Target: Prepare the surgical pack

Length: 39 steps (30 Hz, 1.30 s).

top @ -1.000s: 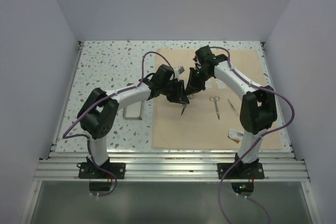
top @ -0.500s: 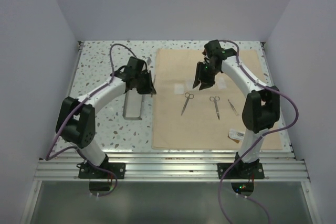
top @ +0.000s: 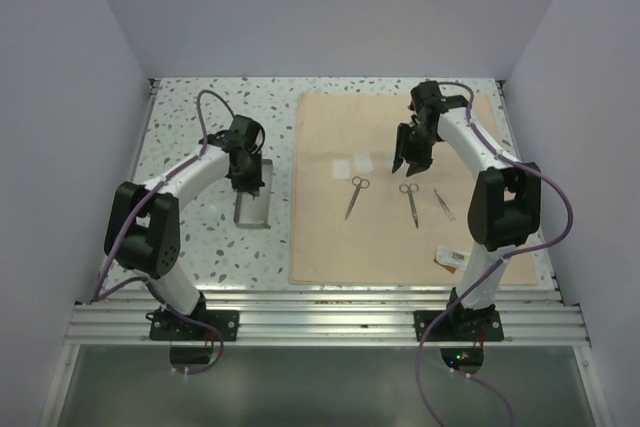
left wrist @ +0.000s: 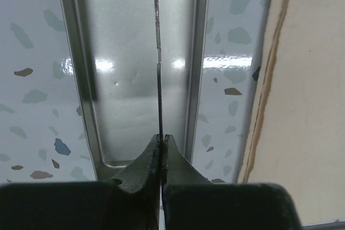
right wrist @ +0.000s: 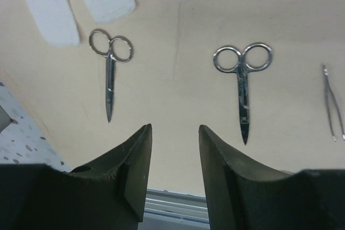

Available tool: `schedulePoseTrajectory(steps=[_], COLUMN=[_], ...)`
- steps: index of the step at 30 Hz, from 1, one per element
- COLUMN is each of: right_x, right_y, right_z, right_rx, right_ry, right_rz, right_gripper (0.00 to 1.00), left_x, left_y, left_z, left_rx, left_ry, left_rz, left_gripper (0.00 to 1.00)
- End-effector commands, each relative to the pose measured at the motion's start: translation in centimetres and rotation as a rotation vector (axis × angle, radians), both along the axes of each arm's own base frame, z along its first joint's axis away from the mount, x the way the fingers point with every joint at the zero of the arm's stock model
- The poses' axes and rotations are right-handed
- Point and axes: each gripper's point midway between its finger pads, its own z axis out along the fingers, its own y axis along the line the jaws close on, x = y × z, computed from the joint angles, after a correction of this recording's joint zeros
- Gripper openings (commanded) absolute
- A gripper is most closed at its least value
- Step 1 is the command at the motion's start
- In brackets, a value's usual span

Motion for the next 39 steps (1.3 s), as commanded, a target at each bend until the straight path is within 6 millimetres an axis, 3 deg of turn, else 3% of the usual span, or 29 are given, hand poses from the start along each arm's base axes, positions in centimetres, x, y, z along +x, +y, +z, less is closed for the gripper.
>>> schedulePoseTrajectory(steps=[1, 6, 13, 17, 20, 27, 36, 39], right_x=[-0.3, -0.5, -0.5, -1.1, -0.8, -0.6, -1.3, -1.5], right_y=[-2.4, -5.4, -9.7, -12.2, -13.4, -13.5, -12.9, -13.0], right_z=[0.0, -1.4, -3.1, -4.3, -5.0, -6.8, -9.2, -9.7], right_rx=[-0.083, -0.178, -0.315, -0.362, -0.383, -0.346, -0.321, -0.325], right_ry=[0.003, 0.033, 0.076, 0.104, 0.106, 0.12, 0.164, 0.178], right_rz=[0.007, -0.018, -0.069, -0.076, -0.059, -0.029, -0.027, -0.036], right_gripper=[0.45, 0.46, 0.47, 0.49, 0.47, 0.42, 0.34, 0.25], left_x=[-0.7, -1.1, -0.7, -0.5, -0.1, 0.3, 0.2, 0.1], left_y=[1.8, 2.3, 2.4, 1.6, 0.6, -1.8, -2.7, -2.8], left_z=[-1.0, -1.6, 0.0, 1.0, 2.0, 4.1, 5.8, 5.9], left_rx=[0.09, 0.12, 0.112, 0.066, 0.006, -0.115, -0.17, -0.174], left_ry=[0.037, 0.068, 0.014, -0.012, -0.044, -0.076, -0.1, -0.097], left_rz=[0.0, -0.002, 0.016, 0.01, -0.008, -0.051, -0.058, -0.058], left_gripper=[0.0, 0.0, 0.42, 0.53, 0.54, 0.54, 0.52, 0.51])
